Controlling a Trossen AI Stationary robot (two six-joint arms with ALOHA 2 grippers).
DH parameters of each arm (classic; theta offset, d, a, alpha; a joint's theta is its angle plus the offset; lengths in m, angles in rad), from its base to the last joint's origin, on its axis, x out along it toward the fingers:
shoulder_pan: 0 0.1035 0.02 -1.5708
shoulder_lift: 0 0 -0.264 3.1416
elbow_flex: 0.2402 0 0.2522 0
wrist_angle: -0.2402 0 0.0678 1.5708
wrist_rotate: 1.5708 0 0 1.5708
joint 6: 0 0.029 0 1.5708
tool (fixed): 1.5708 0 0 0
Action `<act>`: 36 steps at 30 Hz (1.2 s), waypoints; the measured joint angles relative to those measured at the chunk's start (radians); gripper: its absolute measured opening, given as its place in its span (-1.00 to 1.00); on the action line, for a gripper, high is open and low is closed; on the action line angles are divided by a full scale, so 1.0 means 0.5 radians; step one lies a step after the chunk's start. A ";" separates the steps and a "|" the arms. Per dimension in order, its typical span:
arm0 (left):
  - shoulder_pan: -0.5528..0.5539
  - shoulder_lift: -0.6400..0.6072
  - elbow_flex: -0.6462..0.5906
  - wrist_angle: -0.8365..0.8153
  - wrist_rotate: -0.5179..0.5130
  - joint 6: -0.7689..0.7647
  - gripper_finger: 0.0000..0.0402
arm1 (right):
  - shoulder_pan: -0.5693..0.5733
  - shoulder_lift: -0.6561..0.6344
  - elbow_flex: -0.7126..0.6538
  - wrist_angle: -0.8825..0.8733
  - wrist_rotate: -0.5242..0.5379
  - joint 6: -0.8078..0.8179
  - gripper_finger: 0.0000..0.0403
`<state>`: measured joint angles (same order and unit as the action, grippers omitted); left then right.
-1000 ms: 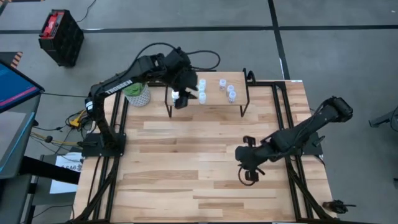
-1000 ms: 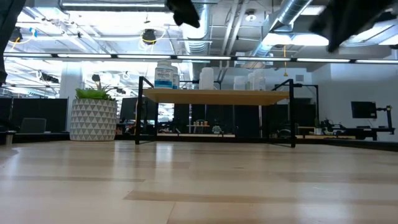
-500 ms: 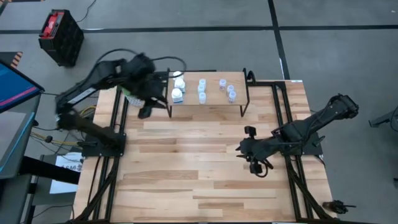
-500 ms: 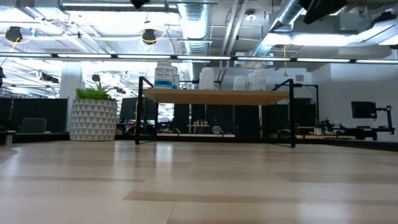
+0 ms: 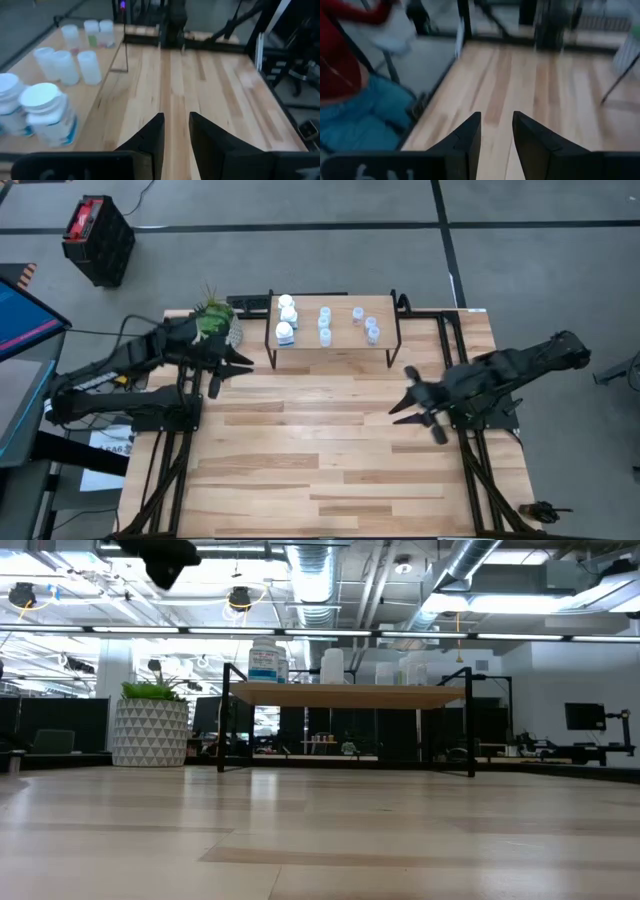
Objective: Pick and place medicine bottles onto shelf by color
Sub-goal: Return to Home Position
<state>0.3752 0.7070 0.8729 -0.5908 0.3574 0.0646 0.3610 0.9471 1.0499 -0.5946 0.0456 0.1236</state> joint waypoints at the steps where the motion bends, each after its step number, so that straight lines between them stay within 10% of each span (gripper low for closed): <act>1: -0.017 -0.052 -0.106 0.113 -0.003 -0.030 -0.63 | -0.004 -0.069 -0.020 0.054 -0.004 -0.041 -0.33; 11: -0.108 -0.444 -0.878 0.978 -0.276 -0.160 -0.63 | -0.073 -0.775 -0.593 0.585 -0.375 -0.194 -0.33; 26: -0.108 -1.394 -1.403 0.988 -0.335 -0.417 -0.63 | -0.273 -1.464 -1.179 0.732 -0.413 -0.038 -0.33; 36: -0.108 -1.364 -1.432 0.980 -0.399 -0.431 -0.63 | -0.336 -1.704 -1.509 0.901 -0.419 -0.023 -0.33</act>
<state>0.3210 0.0250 0.1570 -0.1005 0.1581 -0.1509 0.1928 0.0949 0.2952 -0.1441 -0.1638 0.1119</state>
